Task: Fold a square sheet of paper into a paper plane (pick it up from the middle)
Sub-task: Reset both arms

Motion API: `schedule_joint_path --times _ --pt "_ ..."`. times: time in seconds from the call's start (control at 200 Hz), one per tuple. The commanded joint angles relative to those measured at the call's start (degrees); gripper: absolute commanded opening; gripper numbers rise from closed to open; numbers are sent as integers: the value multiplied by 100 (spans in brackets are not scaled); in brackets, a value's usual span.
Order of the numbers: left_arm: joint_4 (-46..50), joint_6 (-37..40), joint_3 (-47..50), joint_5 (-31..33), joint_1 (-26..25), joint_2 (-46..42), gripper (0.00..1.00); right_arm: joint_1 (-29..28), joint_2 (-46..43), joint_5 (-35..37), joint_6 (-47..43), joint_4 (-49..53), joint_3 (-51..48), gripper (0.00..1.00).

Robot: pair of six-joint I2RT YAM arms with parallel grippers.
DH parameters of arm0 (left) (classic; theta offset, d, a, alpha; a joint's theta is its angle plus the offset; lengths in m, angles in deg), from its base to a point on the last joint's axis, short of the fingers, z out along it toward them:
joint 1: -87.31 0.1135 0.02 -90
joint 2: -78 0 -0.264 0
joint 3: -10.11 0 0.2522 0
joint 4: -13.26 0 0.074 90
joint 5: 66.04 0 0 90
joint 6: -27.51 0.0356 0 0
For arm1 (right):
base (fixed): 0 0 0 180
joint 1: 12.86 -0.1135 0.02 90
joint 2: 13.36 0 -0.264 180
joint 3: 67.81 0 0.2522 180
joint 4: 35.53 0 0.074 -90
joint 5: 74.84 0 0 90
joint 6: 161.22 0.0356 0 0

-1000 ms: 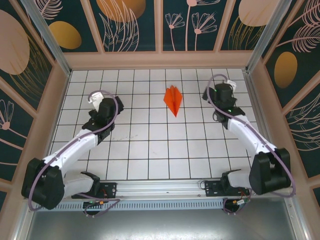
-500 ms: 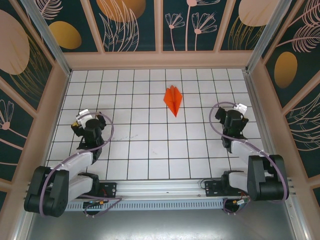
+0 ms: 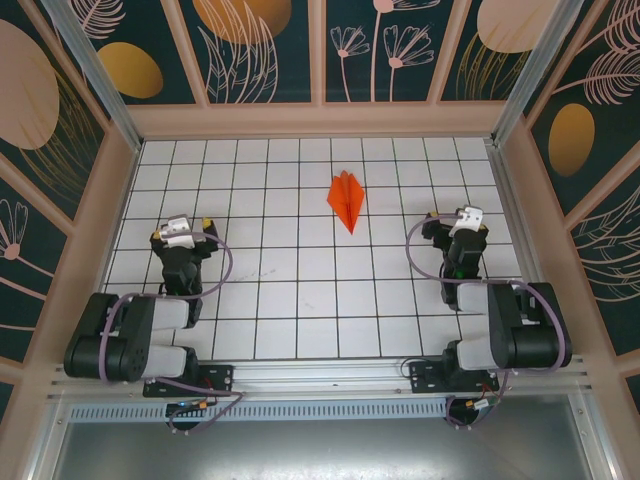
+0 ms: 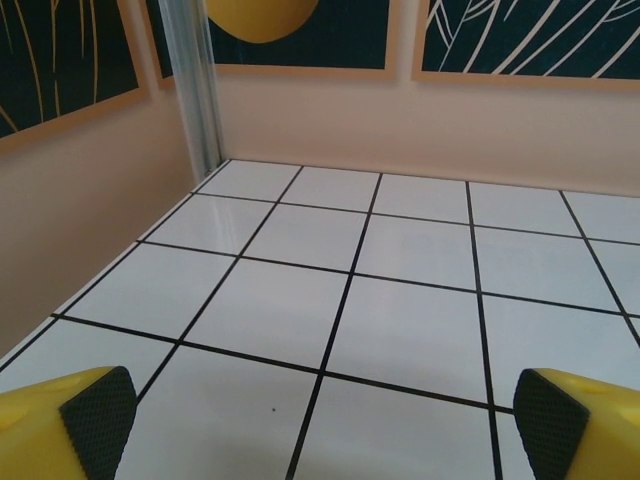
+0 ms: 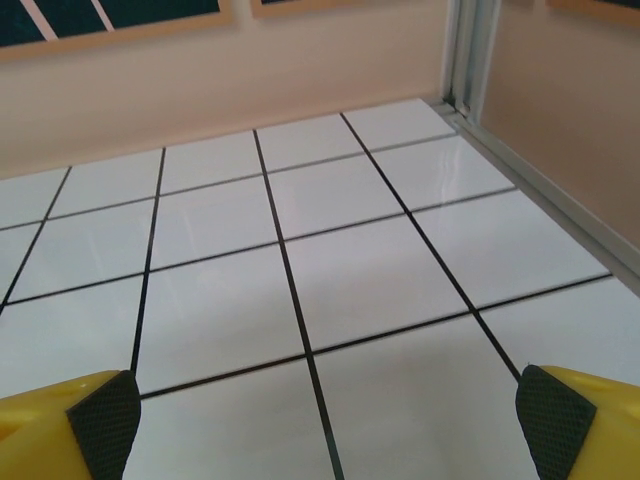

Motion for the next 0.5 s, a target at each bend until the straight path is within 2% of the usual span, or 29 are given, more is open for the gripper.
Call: schedule_joint_path --times 0.0,0.12,0.255,0.495 --pt "-959 -25 -56 -361 131 409 99 182 328 -412 -77 -873 -40 99" --pt "-1158 -62 -87 -364 168 699 98 220 645 -536 -70 -1156 -61 99" --pt "-669 -129 -334 -178 168 710 99 231 808 -617 -93 -1578 -220 99" --pt "-732 -139 -305 -153 174 704 99 247 804 -646 -86 -1523 -206 99"
